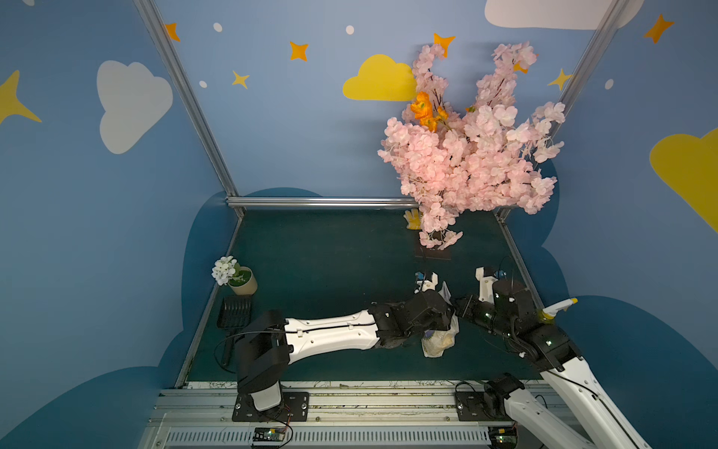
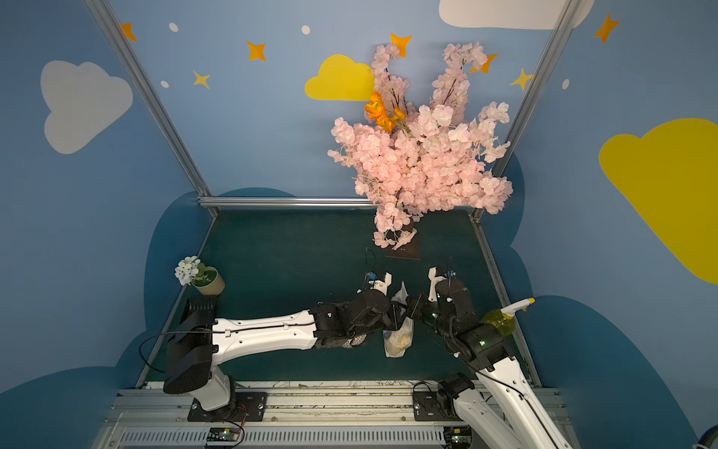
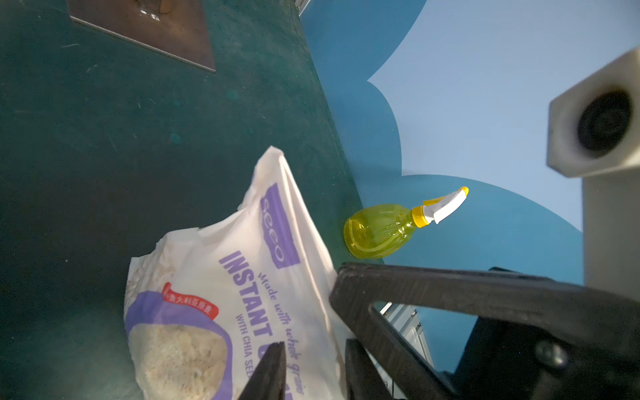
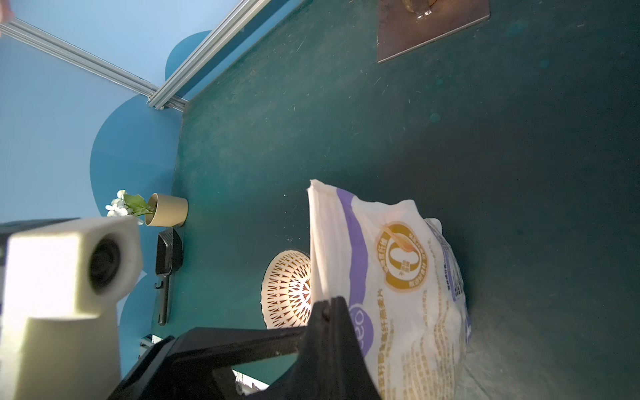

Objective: Pour the oats into the breakfast bowl
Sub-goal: Open the oats bag at the center of the board.

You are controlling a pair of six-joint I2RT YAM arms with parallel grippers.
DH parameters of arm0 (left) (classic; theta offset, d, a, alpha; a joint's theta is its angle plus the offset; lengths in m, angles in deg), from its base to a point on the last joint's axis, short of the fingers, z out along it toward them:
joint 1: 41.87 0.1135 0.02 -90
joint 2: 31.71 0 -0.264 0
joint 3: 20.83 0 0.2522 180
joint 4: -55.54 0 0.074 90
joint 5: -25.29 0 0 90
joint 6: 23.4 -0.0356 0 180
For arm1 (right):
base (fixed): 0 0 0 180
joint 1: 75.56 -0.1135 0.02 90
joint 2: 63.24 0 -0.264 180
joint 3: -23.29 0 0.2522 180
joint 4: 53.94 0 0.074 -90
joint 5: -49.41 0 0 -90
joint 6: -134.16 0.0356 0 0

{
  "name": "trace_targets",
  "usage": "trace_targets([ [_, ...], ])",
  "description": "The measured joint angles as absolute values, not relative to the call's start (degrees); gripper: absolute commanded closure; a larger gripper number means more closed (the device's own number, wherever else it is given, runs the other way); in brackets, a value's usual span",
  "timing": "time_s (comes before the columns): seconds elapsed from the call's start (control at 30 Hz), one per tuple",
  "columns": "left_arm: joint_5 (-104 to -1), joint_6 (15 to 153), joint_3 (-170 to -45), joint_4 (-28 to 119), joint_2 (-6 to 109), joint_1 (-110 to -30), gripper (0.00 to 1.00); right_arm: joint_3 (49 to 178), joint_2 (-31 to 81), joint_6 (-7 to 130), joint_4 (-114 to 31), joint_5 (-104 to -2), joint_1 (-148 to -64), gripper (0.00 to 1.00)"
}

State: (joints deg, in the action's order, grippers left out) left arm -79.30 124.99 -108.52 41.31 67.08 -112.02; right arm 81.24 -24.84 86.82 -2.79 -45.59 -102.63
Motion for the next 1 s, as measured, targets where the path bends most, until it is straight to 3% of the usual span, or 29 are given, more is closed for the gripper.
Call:
trace_targets([
  [0.1, -78.91, 125.12, -108.96, 41.25, 67.21, -112.02, 0.77, 81.10, -25.15, 86.79, -2.82, -45.54, -102.59, 1.00],
  [0.23, -78.38, 125.14, -109.09, 41.57, 67.21, -112.06, 0.97, 80.95, -25.41, 86.77, -2.82, -45.54, -102.61, 1.00],
  [0.4, -78.25, 125.05, -109.18, 41.66, 67.21, -112.06, 0.97, 80.84, -25.41, 86.31, -2.95, -45.57, -102.61, 0.97],
  [1.0, -78.80, 123.15, -108.98, 40.48, 66.40, -112.02, 0.97, 81.19, -23.51, 82.64, -3.41, -44.21, -102.61, 1.00],
])
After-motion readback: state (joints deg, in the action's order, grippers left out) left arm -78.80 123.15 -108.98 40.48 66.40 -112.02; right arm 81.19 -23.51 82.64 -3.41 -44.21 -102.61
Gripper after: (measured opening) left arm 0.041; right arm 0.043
